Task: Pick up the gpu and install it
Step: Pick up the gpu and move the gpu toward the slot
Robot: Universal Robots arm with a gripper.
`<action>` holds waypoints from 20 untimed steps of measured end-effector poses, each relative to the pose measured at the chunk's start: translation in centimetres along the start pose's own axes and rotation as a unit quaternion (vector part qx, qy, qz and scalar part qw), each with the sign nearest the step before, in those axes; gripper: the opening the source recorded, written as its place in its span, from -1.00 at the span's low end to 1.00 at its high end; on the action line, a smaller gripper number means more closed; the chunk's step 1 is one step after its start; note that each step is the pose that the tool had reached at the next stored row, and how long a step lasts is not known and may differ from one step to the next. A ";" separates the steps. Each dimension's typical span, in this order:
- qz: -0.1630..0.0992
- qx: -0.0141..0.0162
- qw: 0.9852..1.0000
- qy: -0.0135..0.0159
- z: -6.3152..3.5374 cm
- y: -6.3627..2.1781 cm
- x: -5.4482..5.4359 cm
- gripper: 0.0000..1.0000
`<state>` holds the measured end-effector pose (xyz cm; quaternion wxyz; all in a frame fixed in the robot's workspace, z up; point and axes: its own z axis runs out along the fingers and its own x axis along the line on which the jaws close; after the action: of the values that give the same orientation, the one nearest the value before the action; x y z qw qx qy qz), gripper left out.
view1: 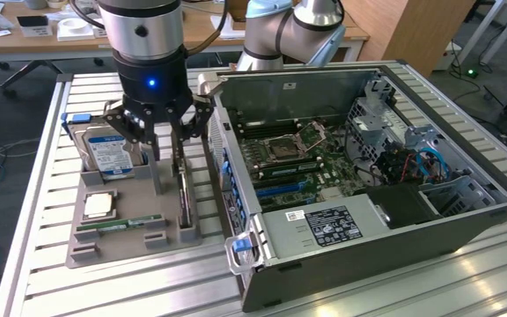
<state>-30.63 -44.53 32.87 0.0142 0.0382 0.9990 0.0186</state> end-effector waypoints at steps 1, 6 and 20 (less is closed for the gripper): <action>0.000 0.000 1.000 0.000 0.10 0.00 0.0 -0.17; 0.000 0.000 1.000 0.000 0.62 -0.02 0.0 -0.17; 0.000 0.000 1.000 0.000 1.71 -0.07 0.0 -0.17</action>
<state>-30.63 -44.53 31.15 0.0142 0.0382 0.9990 0.0186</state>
